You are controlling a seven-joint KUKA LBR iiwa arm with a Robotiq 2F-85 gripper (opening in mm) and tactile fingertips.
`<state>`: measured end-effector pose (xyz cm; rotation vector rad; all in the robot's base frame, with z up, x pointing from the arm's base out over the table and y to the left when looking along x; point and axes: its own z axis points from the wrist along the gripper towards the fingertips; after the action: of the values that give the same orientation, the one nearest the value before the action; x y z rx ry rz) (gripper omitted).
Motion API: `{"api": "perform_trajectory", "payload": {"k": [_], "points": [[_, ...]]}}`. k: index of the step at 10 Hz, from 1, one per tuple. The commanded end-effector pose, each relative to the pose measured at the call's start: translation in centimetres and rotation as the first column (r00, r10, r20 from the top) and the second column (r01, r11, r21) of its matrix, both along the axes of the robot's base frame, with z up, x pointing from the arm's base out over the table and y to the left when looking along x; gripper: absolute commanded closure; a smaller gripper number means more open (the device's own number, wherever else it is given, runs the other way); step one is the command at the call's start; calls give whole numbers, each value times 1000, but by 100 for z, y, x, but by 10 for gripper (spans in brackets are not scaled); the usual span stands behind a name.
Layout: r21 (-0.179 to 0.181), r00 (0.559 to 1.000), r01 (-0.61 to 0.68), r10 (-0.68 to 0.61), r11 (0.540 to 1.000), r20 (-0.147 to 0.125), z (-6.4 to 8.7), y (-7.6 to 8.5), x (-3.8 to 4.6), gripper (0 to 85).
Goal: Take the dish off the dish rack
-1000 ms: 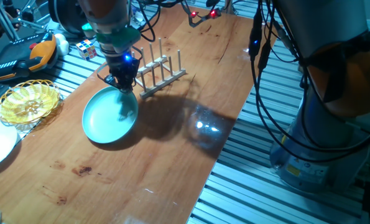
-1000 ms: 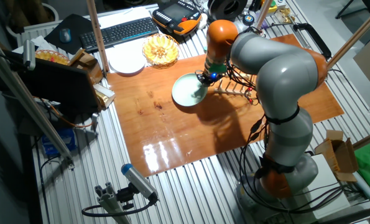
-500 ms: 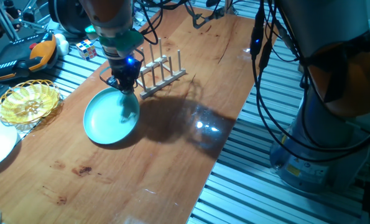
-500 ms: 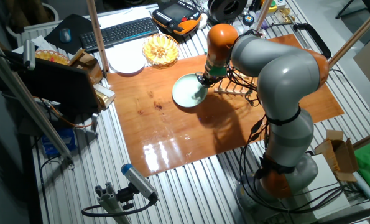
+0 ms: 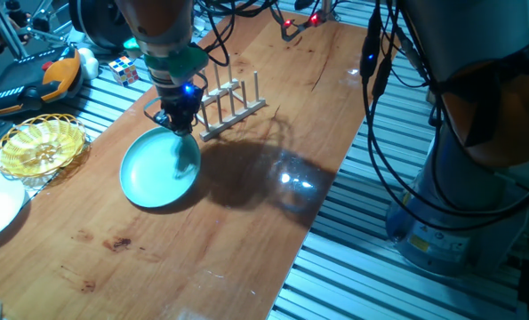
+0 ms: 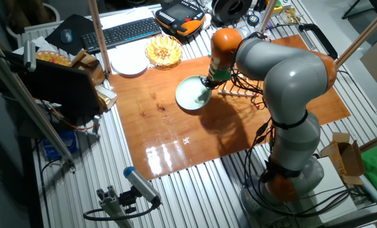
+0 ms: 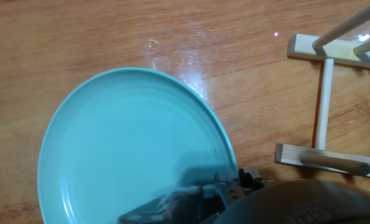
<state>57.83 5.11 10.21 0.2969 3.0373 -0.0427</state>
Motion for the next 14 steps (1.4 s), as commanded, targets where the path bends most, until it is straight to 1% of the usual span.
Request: {"api": "perform_trajectory", "payload": {"k": [1, 5, 6, 8, 10, 11, 12, 13, 14], "points": [[0, 1000, -2, 2, 1000, 2, 2, 1, 1, 720], [-8, 1000, 1, -1, 1000, 8, 19, -2, 16, 700], [-15, 1000, 4, -3, 1000, 10, 24, -1, 18, 690], [-18, 1000, 7, -6, 1000, 13, 26, -2, 20, 670], [-19, 1000, 11, -11, 1000, 13, 57, -3, 28, 670], [-18, 1000, 17, -17, 1000, 9, 123, -6, 38, 673], [-24, 1000, 27, -27, 999, 0, 229, -12, 49, 677], [-39, 999, 30, -31, 999, -8, 343, -16, 53, 680], [-36, 999, 37, -38, 999, -22, 458, -31, 57, 683]]}}
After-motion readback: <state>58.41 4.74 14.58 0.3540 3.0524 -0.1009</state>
